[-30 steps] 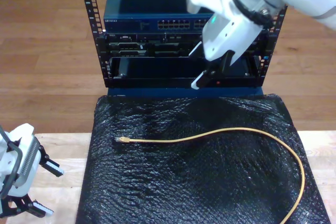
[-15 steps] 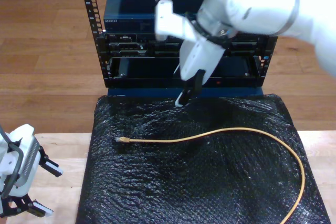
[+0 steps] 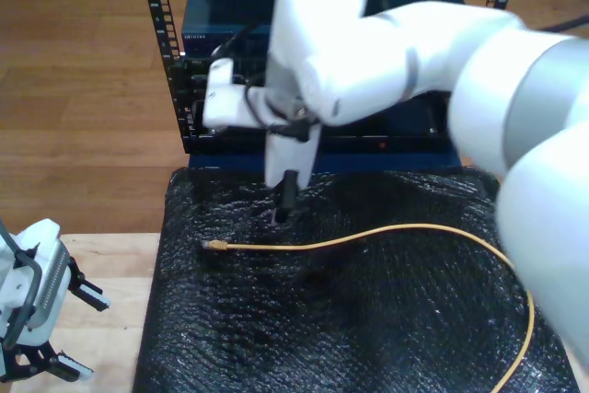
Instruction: Grab the cable and plug it in
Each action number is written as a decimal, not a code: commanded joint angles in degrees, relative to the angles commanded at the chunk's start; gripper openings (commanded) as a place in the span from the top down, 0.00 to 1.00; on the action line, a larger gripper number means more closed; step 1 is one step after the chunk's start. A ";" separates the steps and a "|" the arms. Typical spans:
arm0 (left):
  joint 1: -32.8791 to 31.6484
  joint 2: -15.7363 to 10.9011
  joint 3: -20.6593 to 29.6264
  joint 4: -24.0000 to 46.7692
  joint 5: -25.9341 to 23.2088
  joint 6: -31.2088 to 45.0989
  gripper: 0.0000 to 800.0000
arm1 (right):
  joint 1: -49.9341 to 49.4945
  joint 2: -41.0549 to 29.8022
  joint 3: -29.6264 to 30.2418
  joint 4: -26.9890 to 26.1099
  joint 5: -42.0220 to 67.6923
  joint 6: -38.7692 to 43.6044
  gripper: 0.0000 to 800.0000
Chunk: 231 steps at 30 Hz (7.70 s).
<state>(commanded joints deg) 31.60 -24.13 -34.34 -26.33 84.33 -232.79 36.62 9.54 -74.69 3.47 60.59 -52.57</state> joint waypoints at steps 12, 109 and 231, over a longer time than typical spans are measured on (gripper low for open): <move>0.00 0.09 0.00 0.00 0.00 -0.09 0.00 | 4.75 8.44 -5.45 -8.62 -0.44 16.35 0.01; 0.00 0.26 0.35 0.00 0.00 0.00 0.00 | 7.38 23.12 -16.00 -15.30 -0.44 19.60 0.95; -33.32 5.63 -11.25 -38.15 -0.44 -15.47 0.04 | -23.12 -32.18 18.73 26.02 17.58 -24.70 0.98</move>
<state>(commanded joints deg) -1.71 -18.51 -45.59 -64.48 83.89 -248.26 13.49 -22.64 -55.97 29.49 78.18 -77.27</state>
